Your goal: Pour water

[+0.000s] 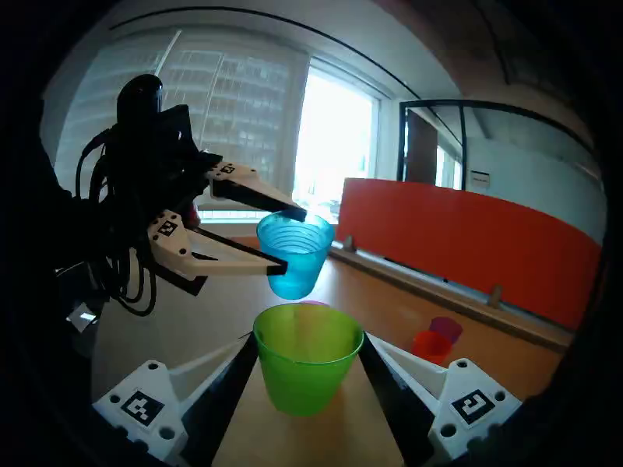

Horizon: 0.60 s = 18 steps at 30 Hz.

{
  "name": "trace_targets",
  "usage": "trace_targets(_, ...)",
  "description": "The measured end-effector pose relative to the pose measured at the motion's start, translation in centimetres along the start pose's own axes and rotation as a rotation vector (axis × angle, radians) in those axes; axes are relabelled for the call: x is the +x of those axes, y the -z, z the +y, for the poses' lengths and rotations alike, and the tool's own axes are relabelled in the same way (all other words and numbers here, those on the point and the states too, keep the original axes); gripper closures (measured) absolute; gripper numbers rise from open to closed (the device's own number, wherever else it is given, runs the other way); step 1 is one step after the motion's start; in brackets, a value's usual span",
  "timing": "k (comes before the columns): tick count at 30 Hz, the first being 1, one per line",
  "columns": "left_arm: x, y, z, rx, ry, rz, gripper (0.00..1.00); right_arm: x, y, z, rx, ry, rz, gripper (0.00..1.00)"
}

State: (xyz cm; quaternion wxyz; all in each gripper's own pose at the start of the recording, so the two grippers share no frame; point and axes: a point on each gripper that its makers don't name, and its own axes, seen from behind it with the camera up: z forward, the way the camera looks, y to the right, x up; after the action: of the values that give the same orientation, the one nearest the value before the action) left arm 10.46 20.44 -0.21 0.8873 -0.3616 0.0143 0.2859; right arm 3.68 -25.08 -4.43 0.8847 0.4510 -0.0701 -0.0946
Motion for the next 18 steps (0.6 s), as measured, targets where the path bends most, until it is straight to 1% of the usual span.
trace_targets(5, 0.5, 0.0, 0.2, 0.000, -0.048, 0.005, 0.11, -0.1, 0.0, -0.2, 0.009, -0.001, 0.001, 0.06)
trace_targets(18, 1.7, -0.2, 0.6, 0.001, -0.115, 0.020, 0.11, -0.1, 0.1, -0.4, 0.026, 0.000, -0.002, 0.06)
